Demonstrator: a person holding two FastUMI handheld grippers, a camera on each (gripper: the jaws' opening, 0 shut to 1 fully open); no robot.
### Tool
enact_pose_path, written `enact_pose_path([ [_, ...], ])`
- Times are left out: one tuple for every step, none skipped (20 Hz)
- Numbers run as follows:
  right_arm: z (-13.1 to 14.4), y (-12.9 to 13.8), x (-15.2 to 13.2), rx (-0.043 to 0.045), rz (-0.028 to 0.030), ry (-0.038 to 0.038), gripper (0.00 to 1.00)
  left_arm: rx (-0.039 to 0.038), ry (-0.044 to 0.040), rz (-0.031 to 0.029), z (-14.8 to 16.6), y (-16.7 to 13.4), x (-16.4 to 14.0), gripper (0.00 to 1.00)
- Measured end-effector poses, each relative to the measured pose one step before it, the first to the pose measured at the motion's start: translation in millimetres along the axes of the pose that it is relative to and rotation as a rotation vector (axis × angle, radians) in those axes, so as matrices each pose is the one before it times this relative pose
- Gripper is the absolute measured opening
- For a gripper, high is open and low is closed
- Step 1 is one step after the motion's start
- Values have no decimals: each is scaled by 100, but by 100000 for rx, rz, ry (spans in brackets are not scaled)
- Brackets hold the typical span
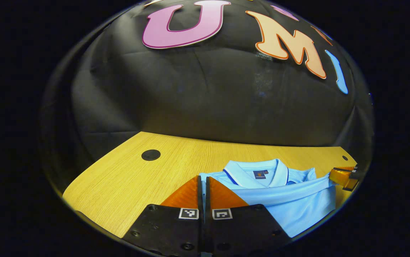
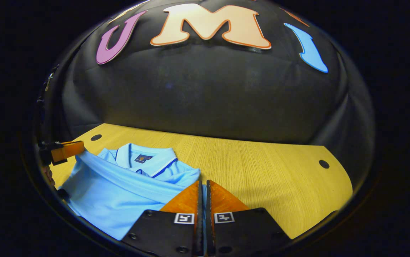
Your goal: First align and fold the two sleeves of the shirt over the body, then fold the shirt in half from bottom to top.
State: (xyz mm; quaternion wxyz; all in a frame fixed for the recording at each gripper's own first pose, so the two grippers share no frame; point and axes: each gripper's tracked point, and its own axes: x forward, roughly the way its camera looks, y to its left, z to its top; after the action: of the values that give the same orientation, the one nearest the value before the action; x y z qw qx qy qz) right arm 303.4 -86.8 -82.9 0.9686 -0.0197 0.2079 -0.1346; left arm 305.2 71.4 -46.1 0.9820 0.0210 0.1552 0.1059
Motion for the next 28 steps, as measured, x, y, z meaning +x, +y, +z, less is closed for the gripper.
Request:
enact_pose_path([
  [319, -34, 51, -109, -404, -866, 9, 539, -942, 637, 466, 63, -69, 0],
  [421, 134, -337, 99, 615, -423, 22, 166, -629, 894, 373, 71, -343, 3],
  [217, 334, -439, 304, 1523, -275, 42, 359, -570, 774, 467, 151, -368, 5],
  [424, 222, -420, -250, 846, -919, 62, 576, -115, 383, 307, 196, -433, 6],
  [529, -52, -614, -1338, 86, -1838, 65, 939, -164, 478, 454, 169, -640, 8],
  [604, 30, -697, -1110, 80, -2160, 87, 1865, 525, 1198, 190, 391, -748, 34],
  [629, 135, -1165, -651, 496, -1631, 99, 800, -218, 738, 182, 305, -890, 60],
  [589, 373, -1160, 414, 1207, -1572, 99, -753, -1211, -25, 629, 136, -1064, 86],
  [603, 256, -1223, 165, 796, -1961, 99, -945, -1087, -473, 457, -59, -1152, 89],
  [638, 203, -1244, -368, 602, -2300, 100, -574, -1113, -103, 347, 71, -1219, 88],
  [545, 92, -1402, -906, 509, -1999, 99, -461, -722, 67, 366, 253, -1257, 89],
  [480, 138, -1437, -65, 744, -1644, 100, -199, -1118, -633, 308, -61, -1384, 89],
  [375, 505, -1507, 1074, 1973, -1452, 99, -131, -1622, -302, 435, 5, -1345, 92],
  [174, 423, -1540, 1220, 1756, -1184, 99, 447, -2097, -593, 371, 76, -1245, 93],
  [180, 41, -1540, 674, 530, -1787, 99, 892, -2185, -211, 298, 125, -1353, 93],
  [149, 26, -1530, 182, 420, -1736, 99, 479, -1185, -149, -42, 66, -1241, 93],
  [-58, 39, -1372, 37, 234, -1722, 99, 195, -962, -801, -316, -71, -1138, 92],
  [-172, 109, -1415, 398, 593, -931, 99, -527, -189, -289, -374, -30, -1413, 93],
  [-343, 252, -1468, 363, 878, -351, 99, -1238, -119, -568, -430, -34, -1292, 93],
  [-295, 54, -1423, 327, 250, -828, 99, -1351, -229, -821, -422, -110, -1301, 93],
  [-161, -70, -1224, 237, 68, -1364, 99, -667, -428, -517, -332, 45, -1303, 93],
  [-299, -76, -1160, 195, -277, -931, 99, 93, -362, -205, -125, 107, -1020, 93],
  [-469, -104, -1128, 173, -303, -459, 99, 853, -656, -85, -274, 137, -1261, 93],
  [-406, 55, -1034, 373, 84, -505, 100, 1246, -1211, -421, -143, -6, -1115, 93],
  [-386, -20, -831, 566, 109, -526, 99, 1389, -1252, -379, -154, -2, -952, 93],
  [-432, 50, -735, 710, 134, -277, 99, 1320, -1321, -133, -151, 160, -1033, 93],
  [-579, 191, -738, 638, 472, -58, 99, 370, -679, -234, -259, 43, -947, 93],
  [-312, 170, -604, 402, 391, -526, 100, -498, -1143, -660, -188, -112, -727, 93],
])
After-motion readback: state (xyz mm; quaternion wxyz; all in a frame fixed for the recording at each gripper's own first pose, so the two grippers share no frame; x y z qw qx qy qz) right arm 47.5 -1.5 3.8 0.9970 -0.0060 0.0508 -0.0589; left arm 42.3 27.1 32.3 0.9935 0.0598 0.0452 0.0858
